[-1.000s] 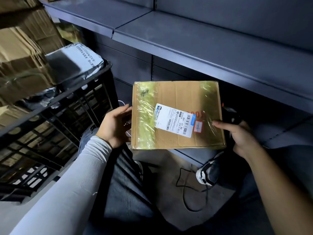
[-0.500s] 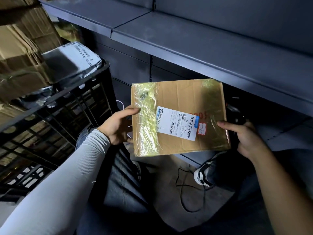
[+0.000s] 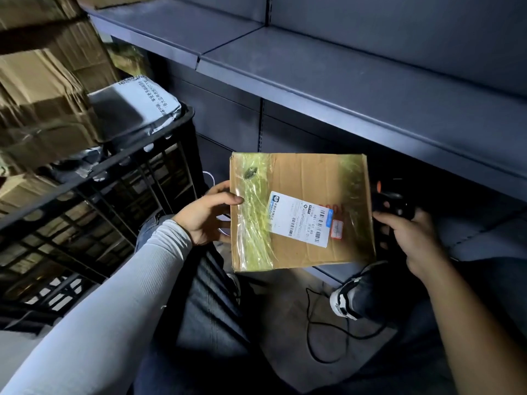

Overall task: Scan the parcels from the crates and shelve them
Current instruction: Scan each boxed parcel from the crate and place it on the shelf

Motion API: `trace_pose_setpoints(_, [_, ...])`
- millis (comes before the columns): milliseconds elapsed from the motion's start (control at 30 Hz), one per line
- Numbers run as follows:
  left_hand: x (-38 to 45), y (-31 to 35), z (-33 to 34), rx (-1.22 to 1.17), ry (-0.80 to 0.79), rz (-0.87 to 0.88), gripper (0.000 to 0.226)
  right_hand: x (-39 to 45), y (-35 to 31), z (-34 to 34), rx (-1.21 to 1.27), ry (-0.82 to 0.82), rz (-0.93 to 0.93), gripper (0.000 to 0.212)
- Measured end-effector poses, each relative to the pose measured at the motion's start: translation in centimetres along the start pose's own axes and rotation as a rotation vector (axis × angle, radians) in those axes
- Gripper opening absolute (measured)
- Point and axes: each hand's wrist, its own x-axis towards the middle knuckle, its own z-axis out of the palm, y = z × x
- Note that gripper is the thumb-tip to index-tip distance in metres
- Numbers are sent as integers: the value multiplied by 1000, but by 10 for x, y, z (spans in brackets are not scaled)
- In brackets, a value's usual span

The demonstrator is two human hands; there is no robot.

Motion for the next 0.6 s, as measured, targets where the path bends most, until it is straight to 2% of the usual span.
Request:
trace_pose_setpoints(67, [1, 1, 2, -23, 26, 17, 56, -4, -2, 0, -20, -3, 35, 19])
trace_pose_setpoints(167, [5, 2, 3, -47, 35, 57, 36, -15, -6, 0, -110, -21, 2, 13])
trace_pose_setpoints(300, [11, 6, 5, -3, 19, 108, 32, -26, -8, 3, -274, -82, -25, 10])
trace_pose_setpoints(367, [15, 9, 5, 16, 52, 114, 36, -30, -9, 5, -330, -99, -27, 11])
trace_pose_setpoints(433, [21, 11, 1, 33, 57, 118, 51, -36, -13, 9, -348, -120, -26, 10])
trace_pose_setpoints(600, [35, 8, -8, 61, 136, 129, 69, -57, -23, 21, -399, -290, 0, 6])
